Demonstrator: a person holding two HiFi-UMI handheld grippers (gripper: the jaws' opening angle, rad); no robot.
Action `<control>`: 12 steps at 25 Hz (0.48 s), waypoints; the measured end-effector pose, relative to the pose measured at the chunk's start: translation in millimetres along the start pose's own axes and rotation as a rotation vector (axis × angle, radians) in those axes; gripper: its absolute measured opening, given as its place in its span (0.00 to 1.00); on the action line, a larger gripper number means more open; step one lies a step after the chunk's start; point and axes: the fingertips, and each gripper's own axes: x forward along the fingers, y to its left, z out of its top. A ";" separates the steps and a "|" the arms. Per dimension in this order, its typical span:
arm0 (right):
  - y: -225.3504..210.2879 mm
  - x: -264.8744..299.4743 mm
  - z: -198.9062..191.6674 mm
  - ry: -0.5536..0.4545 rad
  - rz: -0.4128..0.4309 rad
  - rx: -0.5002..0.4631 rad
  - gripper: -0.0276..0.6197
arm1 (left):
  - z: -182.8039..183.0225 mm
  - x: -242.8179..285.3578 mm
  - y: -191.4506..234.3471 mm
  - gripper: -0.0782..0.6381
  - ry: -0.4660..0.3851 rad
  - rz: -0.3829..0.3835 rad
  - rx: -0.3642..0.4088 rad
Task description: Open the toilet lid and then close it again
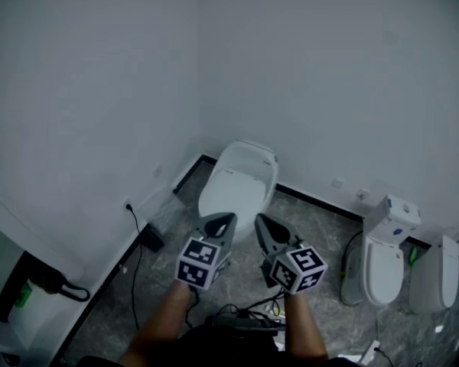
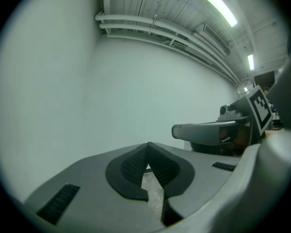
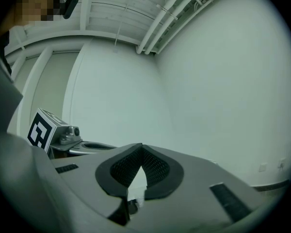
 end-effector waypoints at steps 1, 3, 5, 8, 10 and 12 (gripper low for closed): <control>0.3 0.7 0.4 -0.001 0.002 0.000 0.06 | -0.1 0.1 0.4 0.12 0.001 -0.001 0.001; 1.0 1.6 2.0 -0.004 0.003 -0.002 0.06 | 0.3 -0.4 0.6 0.12 0.002 -0.002 0.003; 1.0 1.8 3.7 -0.007 0.003 -0.005 0.06 | 1.5 -0.7 0.4 0.12 0.001 -0.003 0.005; -0.8 1.0 4.4 -0.011 -0.003 -0.011 0.06 | 2.8 -0.8 -0.2 0.12 -0.004 -0.001 0.010; -0.9 1.1 4.5 -0.013 -0.007 -0.017 0.06 | 2.7 -1.4 0.6 0.12 -0.005 0.000 0.012; -0.8 1.7 4.9 -0.014 -0.009 -0.020 0.06 | 2.9 -1.6 1.4 0.12 -0.006 0.000 0.014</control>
